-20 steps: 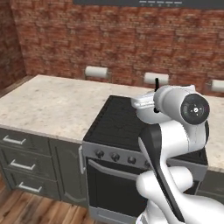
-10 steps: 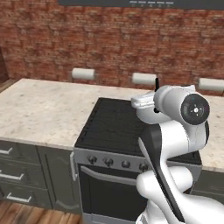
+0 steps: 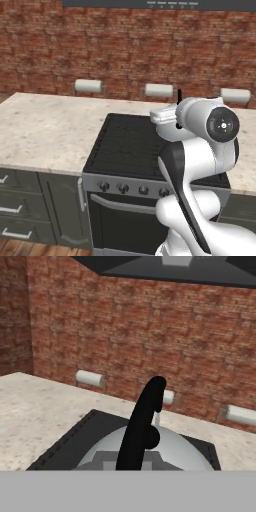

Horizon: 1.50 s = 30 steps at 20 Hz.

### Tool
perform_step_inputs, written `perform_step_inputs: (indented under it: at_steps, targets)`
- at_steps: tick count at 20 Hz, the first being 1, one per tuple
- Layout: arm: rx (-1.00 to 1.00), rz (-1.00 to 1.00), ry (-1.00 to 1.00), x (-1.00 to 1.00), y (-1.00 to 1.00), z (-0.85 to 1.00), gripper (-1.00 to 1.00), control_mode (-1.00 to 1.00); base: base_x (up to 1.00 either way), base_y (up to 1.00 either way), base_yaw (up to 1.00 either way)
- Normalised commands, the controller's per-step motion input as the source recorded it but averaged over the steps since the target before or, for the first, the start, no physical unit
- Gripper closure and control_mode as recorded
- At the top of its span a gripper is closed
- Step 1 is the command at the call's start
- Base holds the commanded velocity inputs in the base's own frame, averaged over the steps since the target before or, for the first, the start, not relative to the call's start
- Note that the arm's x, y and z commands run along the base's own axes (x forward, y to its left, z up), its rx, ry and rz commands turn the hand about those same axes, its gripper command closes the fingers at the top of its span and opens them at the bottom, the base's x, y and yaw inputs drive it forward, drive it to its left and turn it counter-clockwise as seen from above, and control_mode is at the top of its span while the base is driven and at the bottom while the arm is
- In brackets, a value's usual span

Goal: Pick the kettle from the cabinet and place it on a stove burner. Then pick the pot from the counter and place it on another stove burner. Finally, turn both burners on.

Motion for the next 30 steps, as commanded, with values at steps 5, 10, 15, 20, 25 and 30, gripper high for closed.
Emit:
perform_step_inputs:
  at_steps: [5,10,15,20,25,30]
  targets:
    - [0.0,0.0,0.0,0.0,0.0,0.0,1.0,1.0,0.51,-0.07,-0.03]
    - [0.0,0.0,0.0,0.0,0.0,0.0,1.0,1.0,0.55,-0.13,-0.03]
    - [0.0,0.0,0.0,0.0,0.0,0.0,1.0,1.0,0.45,-0.18,-0.05]
    - [0.0,0.0,0.0,0.0,0.0,0.0,1.0,1.0,0.4,-0.26,-0.06]
    - [0.0,0.0,0.0,0.0,0.0,0.0,1.0,1.0,0.12,-0.25,-0.09]
    - [0.0,0.0,0.0,0.0,0.0,0.0,1.0,1.0,-0.15,-0.18,-0.08]
